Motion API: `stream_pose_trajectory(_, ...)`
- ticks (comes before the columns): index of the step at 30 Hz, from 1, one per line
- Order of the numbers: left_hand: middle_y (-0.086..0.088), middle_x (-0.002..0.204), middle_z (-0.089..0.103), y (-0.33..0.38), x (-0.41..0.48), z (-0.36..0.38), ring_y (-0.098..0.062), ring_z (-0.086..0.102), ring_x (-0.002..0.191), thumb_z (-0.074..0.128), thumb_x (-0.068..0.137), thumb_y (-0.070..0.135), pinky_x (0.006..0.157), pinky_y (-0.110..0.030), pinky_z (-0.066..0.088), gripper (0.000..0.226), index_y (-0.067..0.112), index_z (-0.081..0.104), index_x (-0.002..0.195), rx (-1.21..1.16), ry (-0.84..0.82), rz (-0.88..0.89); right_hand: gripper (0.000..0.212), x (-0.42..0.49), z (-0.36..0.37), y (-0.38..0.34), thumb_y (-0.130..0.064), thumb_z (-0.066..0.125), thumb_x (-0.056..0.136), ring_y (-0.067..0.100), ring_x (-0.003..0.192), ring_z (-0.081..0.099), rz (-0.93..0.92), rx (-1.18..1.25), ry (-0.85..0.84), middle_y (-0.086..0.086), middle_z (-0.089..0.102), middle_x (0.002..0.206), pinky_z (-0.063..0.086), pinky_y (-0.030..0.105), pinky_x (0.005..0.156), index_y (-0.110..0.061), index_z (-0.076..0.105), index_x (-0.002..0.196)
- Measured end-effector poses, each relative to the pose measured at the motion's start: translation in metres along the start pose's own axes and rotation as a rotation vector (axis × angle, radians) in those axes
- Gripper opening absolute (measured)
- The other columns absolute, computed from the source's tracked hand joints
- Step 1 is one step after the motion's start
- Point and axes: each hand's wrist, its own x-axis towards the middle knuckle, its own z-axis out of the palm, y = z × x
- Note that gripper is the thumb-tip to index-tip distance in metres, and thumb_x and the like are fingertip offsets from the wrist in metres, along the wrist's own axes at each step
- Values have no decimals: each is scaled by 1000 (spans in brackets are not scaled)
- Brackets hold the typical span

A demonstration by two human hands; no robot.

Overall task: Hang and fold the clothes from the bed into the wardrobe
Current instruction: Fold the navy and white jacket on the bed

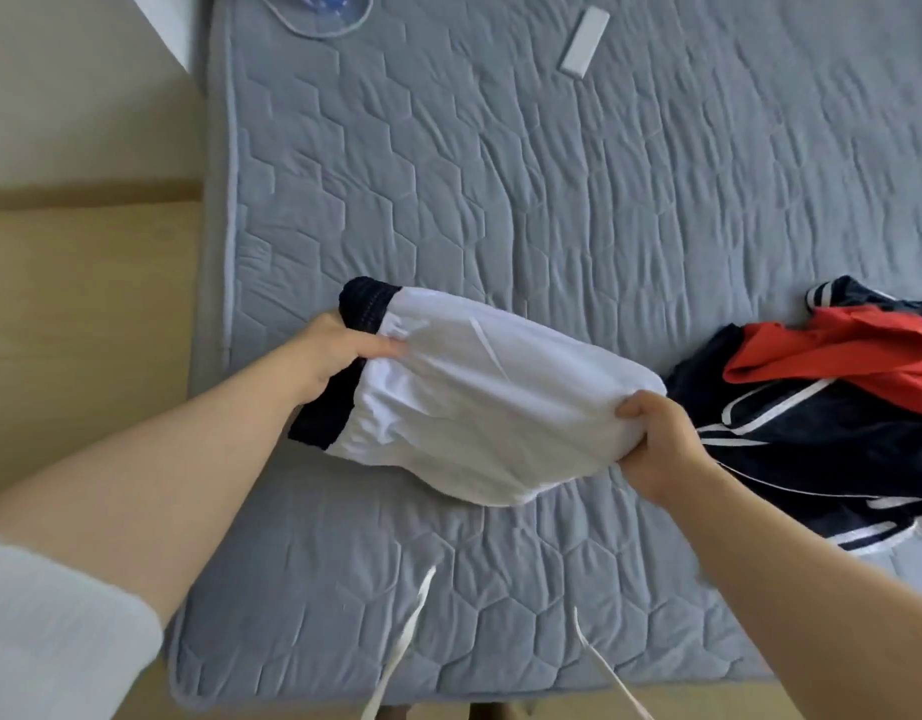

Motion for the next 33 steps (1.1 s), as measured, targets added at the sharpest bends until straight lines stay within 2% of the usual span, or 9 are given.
stream_pose_trajectory(2, -4, 99, 69, 18, -17, -5, -18, 65, 89, 78, 68, 6, 81, -33, 51, 29, 17, 66, 92, -50, 57, 91, 15, -12, 14, -28, -3, 46, 75, 23, 76, 48, -99, -26, 41, 7, 53, 90, 42, 35, 70, -10, 56, 84)
stream_pose_trajectory(5, 5, 90, 66, 21, -37, -9, -8, 62, 81, 81, 66, 10, 67, -22, 49, 30, 21, 63, 88, -96, 197, 172, 12, -22, 30, -47, -6, 49, 76, 16, 59, 36, -225, -86, 82, 2, 45, 72, 29, 24, 53, -17, 52, 74)
stream_pose_trajectory(7, 7, 85, 63, 0, -44, -12, -3, 58, 75, 82, 66, 14, 57, -15, 43, 30, 19, 62, 88, -88, 265, 152, 10, -21, 35, -42, -9, 51, 76, 18, 65, 42, -263, -128, 57, 4, 50, 78, 32, 26, 57, -18, 55, 72)
stream_pose_trajectory(15, 8, 97, 62, -174, -52, -21, -4, 55, 81, 79, 72, 23, 60, -14, 39, 21, 26, 64, 86, 156, -9, -356, 9, 14, -8, 102, -15, 57, 85, 21, 79, 47, 13, -473, 67, 2, 51, 78, 40, 37, 76, -11, 55, 78)
stream_pose_trajectory(19, 0, 127, 53, -233, -53, -12, -12, 49, 99, 71, 76, 46, 79, -18, 38, 61, 18, 52, 128, 239, -65, -531, 17, 18, -30, 155, -17, 58, 88, 19, 75, 47, 92, -548, 102, -1, 48, 79, 37, 35, 75, -10, 50, 101)
stream_pose_trajectory(22, -3, 131, 53, -242, -40, -6, -16, 52, 102, 74, 74, 43, 87, -26, 43, 71, 18, 45, 134, 151, 113, -421, 36, 22, -27, 154, -21, 60, 88, 22, 82, 52, 25, -570, 57, 10, 58, 100, 37, 30, 62, -4, 51, 118)
stream_pose_trajectory(24, -3, 124, 55, -235, -29, -1, -22, 54, 106, 78, 70, 42, 94, -40, 46, 67, 22, 45, 125, 122, 237, -322, 47, 30, -19, 145, -27, 63, 86, 24, 90, 55, -24, -560, 34, 12, 57, 113, 41, 32, 70, -7, 48, 126)
stream_pose_trajectory(28, 0, 106, 57, -214, -11, 8, -24, 56, 91, 80, 65, 38, 84, -40, 49, 56, 21, 41, 101, 249, 449, -149, 50, 44, 4, 125, -33, 69, 81, 23, 90, 54, -107, -553, 50, 7, 53, 109, 42, 37, 79, -10, 46, 120)
stream_pose_trajectory(33, -7, 117, 57, -184, 1, 5, -31, 54, 107, 72, 67, 49, 92, -42, 44, 61, 16, 43, 111, 555, 459, -283, 29, 47, 7, 119, -13, 67, 81, 20, 72, 55, -138, -571, -9, 3, 57, 87, 45, 29, 65, -13, 54, 107)
